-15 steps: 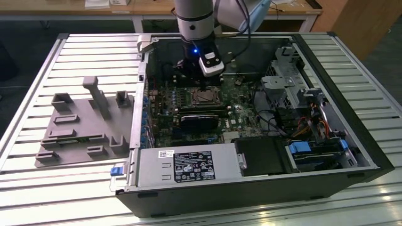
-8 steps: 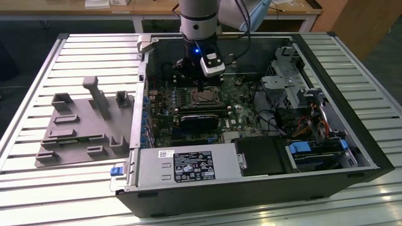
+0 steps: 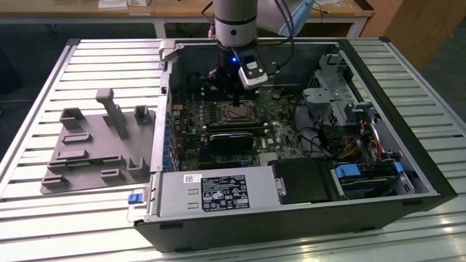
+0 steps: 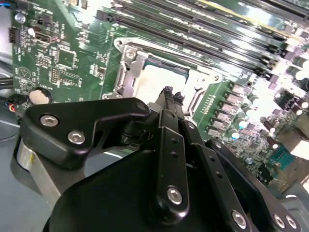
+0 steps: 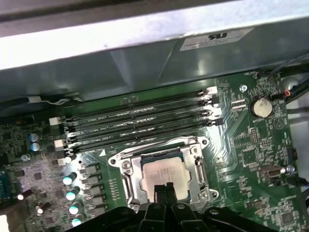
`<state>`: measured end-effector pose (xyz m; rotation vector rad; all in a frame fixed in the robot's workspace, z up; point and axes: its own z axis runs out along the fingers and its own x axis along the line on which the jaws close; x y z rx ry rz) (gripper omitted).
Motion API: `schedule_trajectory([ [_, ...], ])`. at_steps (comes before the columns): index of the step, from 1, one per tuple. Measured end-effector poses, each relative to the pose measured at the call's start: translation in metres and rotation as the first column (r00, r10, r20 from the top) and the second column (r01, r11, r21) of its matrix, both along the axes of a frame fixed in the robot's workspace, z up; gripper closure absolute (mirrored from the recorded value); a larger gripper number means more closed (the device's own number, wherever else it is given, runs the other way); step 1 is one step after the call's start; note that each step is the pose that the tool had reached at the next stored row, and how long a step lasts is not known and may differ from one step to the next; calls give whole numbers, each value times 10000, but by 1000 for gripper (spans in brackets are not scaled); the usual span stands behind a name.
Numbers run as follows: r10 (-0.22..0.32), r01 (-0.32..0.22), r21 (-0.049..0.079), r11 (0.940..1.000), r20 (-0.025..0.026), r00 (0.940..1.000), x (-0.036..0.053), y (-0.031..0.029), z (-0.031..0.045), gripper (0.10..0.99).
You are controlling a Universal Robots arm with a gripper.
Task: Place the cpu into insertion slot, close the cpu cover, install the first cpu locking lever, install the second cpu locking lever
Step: 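Install the first cpu locking lever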
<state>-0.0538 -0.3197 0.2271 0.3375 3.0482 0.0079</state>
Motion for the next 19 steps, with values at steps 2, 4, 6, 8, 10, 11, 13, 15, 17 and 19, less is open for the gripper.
schedule_trajectory([
  [2, 143, -143, -1, 9999, -1, 9999, 28, 0, -6, 984],
  [4, 237, -237, -2, 9997, -1, 9997, 43, 0, -11, 984],
  [6, 240, -240, -1, 9997, -2, 9997, 43, 0, -11, 984],
  [8, 241, -241, -1, 9997, -1, 9997, 43, 0, -9, 984],
  [10, 241, -241, 0, 9997, 0, 9997, 43, 0, 14, 984],
  [11, 240, -240, 0, 9997, 0, 9997, 43, 0, 27, 984],
  [13, 240, -240, -1, 9997, -1, 9997, 43, 0, 58, 984],
  [15, 241, -241, 0, 9997, 0, 9997, 43, 0, 94, 984],
  [17, 241, -241, -1, 9997, -1, 9997, 43, 0, 127, 984],
  [19, 241, -241, -1, 9997, -1, 9997, 43, 0, 154, 984],
])
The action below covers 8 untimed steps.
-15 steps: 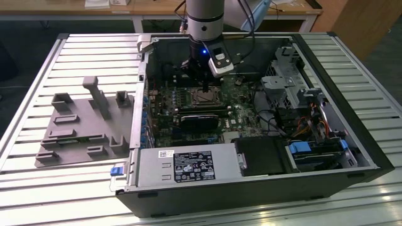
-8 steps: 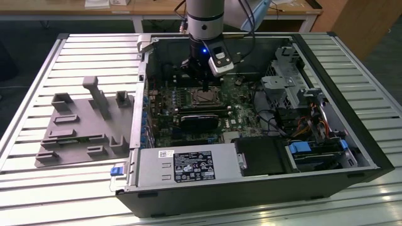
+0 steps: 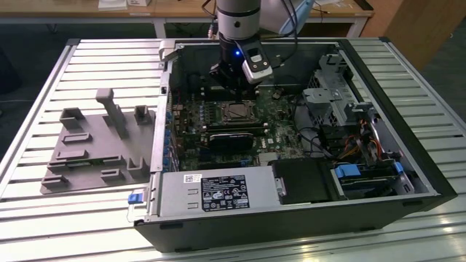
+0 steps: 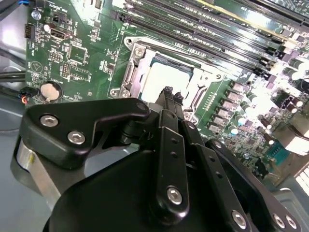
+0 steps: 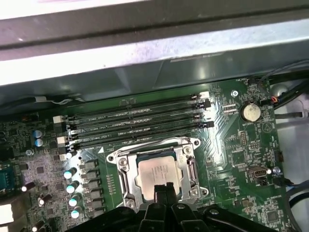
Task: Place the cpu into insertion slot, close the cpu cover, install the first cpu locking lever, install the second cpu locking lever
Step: 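Install the first cpu locking lever, then install the second cpu locking lever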
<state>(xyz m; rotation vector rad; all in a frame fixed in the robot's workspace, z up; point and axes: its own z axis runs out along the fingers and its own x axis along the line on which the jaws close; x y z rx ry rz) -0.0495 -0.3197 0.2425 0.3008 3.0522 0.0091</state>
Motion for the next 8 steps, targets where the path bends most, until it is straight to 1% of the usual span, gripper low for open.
schedule_trajectory([
  [8, 0, 0, 28, 10000, 0, 10000, 0, 0, 4, 984],
])
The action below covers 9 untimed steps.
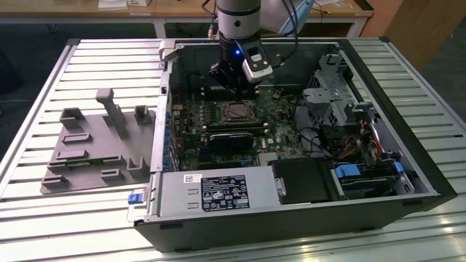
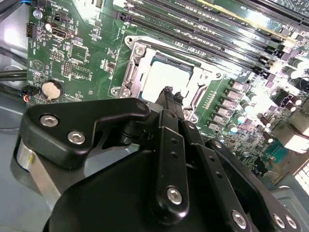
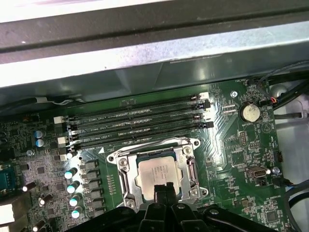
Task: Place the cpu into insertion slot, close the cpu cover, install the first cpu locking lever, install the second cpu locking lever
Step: 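Install the second cpu locking lever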
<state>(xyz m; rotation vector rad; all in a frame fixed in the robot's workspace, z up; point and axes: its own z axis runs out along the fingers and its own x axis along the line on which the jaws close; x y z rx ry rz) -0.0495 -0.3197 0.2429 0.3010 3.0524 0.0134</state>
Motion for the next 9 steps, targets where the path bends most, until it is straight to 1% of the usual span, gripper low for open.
schedule_trajectory([
  [5, 1, -1, 0, 10000, 0, 10000, 0, -13, 0, 984],
  [9, 0, 0, 1, 10000, 0, 10000, 0, -52, 0, 984],
])
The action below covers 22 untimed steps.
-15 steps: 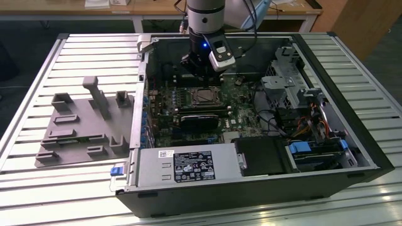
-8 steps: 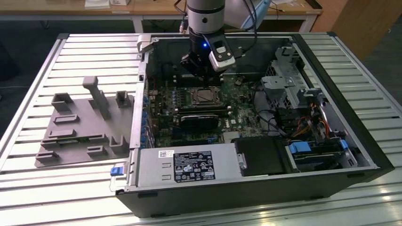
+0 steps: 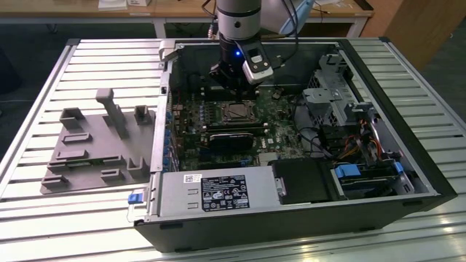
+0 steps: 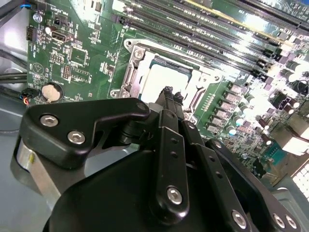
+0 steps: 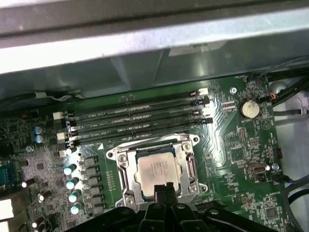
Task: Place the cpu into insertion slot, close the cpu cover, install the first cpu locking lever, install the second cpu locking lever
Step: 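Install the second cpu locking lever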
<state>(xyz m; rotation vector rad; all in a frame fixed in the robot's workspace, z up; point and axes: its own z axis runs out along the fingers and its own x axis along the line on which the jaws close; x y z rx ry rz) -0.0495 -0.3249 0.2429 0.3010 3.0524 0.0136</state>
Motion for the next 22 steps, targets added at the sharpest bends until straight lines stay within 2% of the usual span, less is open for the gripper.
schedule_trajectory([
  [8, 0, 0, 0, 10000, 0, 10000, 0, -118, 0, 984],
  [22, 0, 0, -1, 10000, -1, 10000, 0, -254, -9, 984],
])
